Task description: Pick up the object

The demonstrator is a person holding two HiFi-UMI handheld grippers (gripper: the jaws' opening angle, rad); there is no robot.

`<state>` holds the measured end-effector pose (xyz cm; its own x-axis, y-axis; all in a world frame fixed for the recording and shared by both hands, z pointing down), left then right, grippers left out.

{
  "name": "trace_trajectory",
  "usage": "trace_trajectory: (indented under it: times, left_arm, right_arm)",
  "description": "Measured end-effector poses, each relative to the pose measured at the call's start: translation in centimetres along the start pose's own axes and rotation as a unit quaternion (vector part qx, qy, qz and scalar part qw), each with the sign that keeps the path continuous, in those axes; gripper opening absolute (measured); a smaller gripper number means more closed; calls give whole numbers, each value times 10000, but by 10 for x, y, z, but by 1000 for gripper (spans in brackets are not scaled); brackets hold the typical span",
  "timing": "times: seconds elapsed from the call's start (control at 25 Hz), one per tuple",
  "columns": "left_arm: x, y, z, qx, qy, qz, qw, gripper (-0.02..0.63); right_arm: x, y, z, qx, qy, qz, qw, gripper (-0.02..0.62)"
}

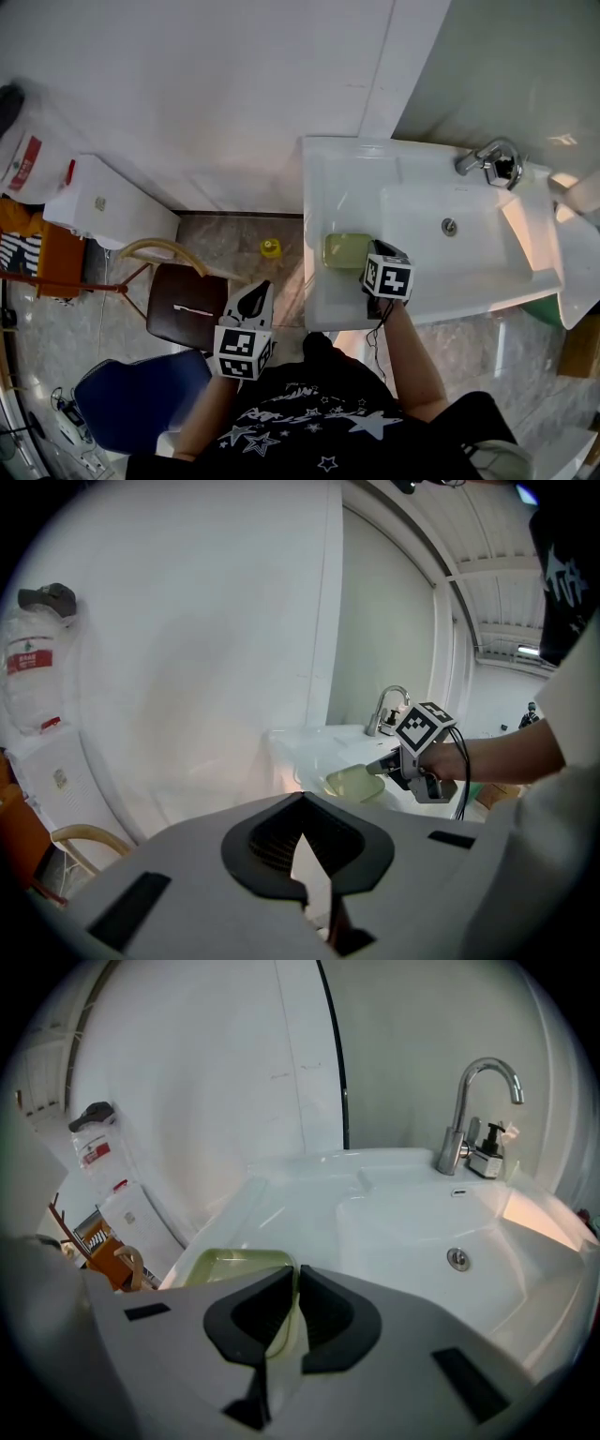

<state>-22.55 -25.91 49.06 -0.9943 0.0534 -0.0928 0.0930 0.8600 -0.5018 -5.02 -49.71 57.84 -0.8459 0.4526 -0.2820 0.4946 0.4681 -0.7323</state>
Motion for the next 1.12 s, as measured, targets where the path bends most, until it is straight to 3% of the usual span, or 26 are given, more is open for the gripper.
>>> trace_trajectory:
  times: [0.48, 1.12]
  left_arm:
    - [2, 67, -16, -347, -224, -328, 9986, 17]
    - [-5, 157, -65, -709, -379, -769, 9938, 17]
  right_arm:
    - [25, 98, -14, -926, -523, 13, 9943, 28]
    - [67, 200, -102, -1503, -768, -53, 9856, 28]
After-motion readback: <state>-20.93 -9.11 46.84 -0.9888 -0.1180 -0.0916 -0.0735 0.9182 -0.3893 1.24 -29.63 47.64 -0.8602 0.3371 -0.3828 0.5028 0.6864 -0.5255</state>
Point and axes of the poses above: the fingertips, and each gripper's own axes: y backward along the fingers, x to its left, z out of its top, the point moved 5 cm from there along y, backward along the fingers, and after that the axes turned 13 degrees about -y, right-handed, at the moved point
